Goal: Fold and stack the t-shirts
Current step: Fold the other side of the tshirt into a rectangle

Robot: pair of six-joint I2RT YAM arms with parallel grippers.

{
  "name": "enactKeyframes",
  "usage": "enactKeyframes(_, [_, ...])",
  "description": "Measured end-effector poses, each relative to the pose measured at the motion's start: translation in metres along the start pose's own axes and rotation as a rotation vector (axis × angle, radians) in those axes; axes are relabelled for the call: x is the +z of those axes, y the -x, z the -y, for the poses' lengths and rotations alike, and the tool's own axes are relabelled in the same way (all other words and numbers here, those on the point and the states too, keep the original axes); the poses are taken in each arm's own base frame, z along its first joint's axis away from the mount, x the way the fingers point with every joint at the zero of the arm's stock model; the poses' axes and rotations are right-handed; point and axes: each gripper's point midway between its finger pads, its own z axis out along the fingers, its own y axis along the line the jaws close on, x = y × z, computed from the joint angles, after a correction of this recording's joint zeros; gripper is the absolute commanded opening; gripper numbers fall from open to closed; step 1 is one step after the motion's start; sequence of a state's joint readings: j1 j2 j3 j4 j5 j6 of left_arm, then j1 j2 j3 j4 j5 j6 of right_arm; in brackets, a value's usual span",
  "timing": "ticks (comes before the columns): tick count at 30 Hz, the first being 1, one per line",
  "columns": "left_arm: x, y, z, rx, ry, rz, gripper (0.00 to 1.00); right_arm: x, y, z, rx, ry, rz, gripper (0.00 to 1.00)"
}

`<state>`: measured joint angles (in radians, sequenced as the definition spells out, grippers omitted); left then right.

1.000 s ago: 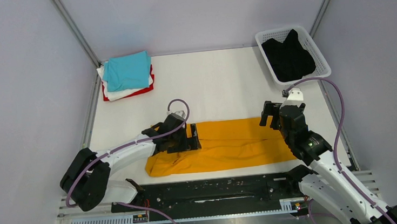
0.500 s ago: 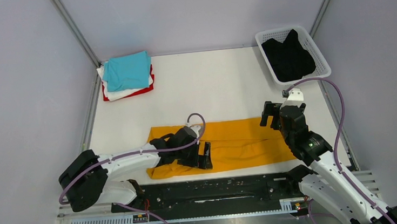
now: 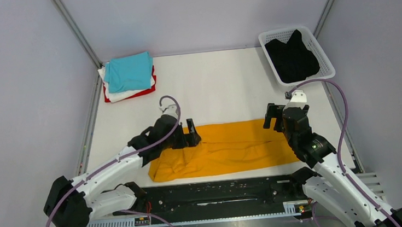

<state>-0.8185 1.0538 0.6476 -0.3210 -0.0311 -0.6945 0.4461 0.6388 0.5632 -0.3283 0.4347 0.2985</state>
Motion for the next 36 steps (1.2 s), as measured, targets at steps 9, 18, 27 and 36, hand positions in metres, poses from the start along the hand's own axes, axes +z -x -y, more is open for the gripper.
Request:
enactKeyframes(9, [0.035,0.005,-0.055,-0.090,0.220,-0.051,0.99,0.001,-0.002,0.001,-0.008,-0.003,-0.005,0.99])
enactKeyframes(18, [0.060,-0.020,-0.053,-0.108,0.192,-0.178,0.99,0.001,-0.002,0.001,-0.009,-0.005,-0.004,0.99])
enactKeyframes(27, [0.061,-0.032,-0.015,-0.088,0.019,-0.238,0.99,0.001,-0.001,0.004,-0.010,-0.021,0.002,0.99])
enactKeyframes(36, [0.049,-0.071,0.028,0.050,-0.140,-0.353,0.99,0.001,-0.001,0.004,-0.012,-0.021,0.002,0.99])
